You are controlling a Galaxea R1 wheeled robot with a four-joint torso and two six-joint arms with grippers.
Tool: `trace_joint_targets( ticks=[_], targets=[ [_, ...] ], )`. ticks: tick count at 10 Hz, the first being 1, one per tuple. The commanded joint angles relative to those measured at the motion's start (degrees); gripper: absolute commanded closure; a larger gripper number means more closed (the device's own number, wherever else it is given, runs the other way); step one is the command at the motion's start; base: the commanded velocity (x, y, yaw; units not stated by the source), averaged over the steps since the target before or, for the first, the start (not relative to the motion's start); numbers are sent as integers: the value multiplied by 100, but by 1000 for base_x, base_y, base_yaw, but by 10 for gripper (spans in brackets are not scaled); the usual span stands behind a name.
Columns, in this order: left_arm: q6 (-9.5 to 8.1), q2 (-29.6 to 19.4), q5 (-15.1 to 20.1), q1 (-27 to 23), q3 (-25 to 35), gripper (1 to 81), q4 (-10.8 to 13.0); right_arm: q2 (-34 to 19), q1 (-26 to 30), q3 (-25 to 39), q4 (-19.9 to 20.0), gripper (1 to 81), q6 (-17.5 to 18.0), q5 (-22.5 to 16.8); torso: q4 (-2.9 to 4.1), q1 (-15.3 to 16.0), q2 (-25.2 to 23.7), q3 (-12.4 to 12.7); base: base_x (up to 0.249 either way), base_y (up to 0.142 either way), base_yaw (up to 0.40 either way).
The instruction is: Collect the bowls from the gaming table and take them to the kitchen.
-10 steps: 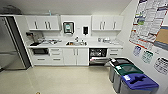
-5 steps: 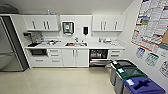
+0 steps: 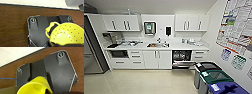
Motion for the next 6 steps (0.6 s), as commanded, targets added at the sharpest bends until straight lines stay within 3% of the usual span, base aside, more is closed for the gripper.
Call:
trace_joint_targets(
  ticks=[1,4,6],
  targets=[
    [16,-52,164,-86,3,811,19,25,225,1,-8,811,-20,-191,-2,0,0,0,192,-99,0],
    [16,-52,163,-95,3,811,11,16,233,-26,-8,811,-20,-191,0,0,0,0,191,-99,0],
    [7,-61,147,-86,12,811,10,-1,260,-26,-8,811,-20,-191,-2,2,2,0,164,0,0]
  ],
)
